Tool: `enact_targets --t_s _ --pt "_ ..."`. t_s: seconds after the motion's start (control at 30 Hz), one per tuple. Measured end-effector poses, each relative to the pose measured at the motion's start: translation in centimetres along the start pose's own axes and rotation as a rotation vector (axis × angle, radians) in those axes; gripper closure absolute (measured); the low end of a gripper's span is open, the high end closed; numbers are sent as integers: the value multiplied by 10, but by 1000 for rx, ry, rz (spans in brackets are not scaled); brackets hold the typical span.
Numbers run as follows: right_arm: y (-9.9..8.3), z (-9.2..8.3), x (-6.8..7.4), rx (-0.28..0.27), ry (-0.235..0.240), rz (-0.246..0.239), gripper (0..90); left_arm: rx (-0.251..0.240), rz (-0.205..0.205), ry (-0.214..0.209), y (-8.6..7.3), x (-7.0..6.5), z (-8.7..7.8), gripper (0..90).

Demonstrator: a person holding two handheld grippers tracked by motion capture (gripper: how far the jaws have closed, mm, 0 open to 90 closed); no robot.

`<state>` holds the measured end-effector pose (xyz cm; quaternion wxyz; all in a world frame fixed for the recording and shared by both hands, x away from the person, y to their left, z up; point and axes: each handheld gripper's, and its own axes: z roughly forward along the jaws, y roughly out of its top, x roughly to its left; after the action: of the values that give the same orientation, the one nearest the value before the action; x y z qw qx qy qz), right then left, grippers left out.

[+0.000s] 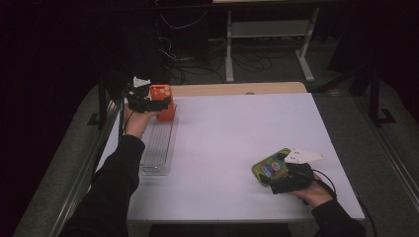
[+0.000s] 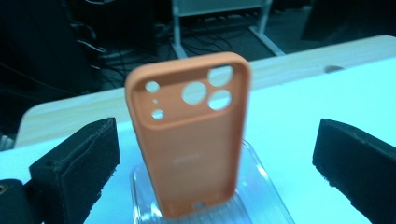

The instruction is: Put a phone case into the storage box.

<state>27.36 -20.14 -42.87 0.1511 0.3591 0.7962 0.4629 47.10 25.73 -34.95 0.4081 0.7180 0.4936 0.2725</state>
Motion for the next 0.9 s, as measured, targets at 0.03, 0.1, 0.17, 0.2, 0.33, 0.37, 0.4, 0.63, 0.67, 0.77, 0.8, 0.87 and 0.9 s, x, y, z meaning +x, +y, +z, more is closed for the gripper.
enact_targets --t_s 0.03,0.1,0.17,0.2,0.33,0.37,0.4,0.63,0.67,0.77,0.8,0.87,0.9 --pt "0 0 0 0 0 0 0 7 4 -19 0 -1 -4 2" --pt "0 0 1 -1 1 -10 0 18 15 -44 -1 -3 -9 3" --pt "0 0 2 3 -4 -14 0 26 25 -76 -1 -6 -16 3" --pt "0 0 2 5 -5 -14 0 33 37 -94 -1 -9 -19 3" --pt "0 -1 2 4 -7 -9 0 45 75 -143 -3 -19 -30 3" --pt "1 -1 2 0 -9 -11 0 43 82 -155 -3 -23 -33 3" --pt "2 -1 3 -3 -9 -7 0 46 98 -168 -3 -26 -37 3" --pt "2 -1 2 -9 1 -7 0 20 134 -284 -7 -58 -55 3" --pt "3 -2 1 -11 -1 -3 0 27 154 -301 -8 -62 -57 3" --pt "4 -1 -1 -17 4 -7 0 21 170 -349 -12 -76 -62 3" --pt "4 -1 -1 -13 4 -2 0 12 172 -366 -13 -81 -63 3" --pt "2 -2 -2 -6 3 -8 0 11 192 -392 -15 -88 -64 3" --pt "2 -3 -1 -4 3 -6 0 12 199 -402 -16 -92 -65 3"
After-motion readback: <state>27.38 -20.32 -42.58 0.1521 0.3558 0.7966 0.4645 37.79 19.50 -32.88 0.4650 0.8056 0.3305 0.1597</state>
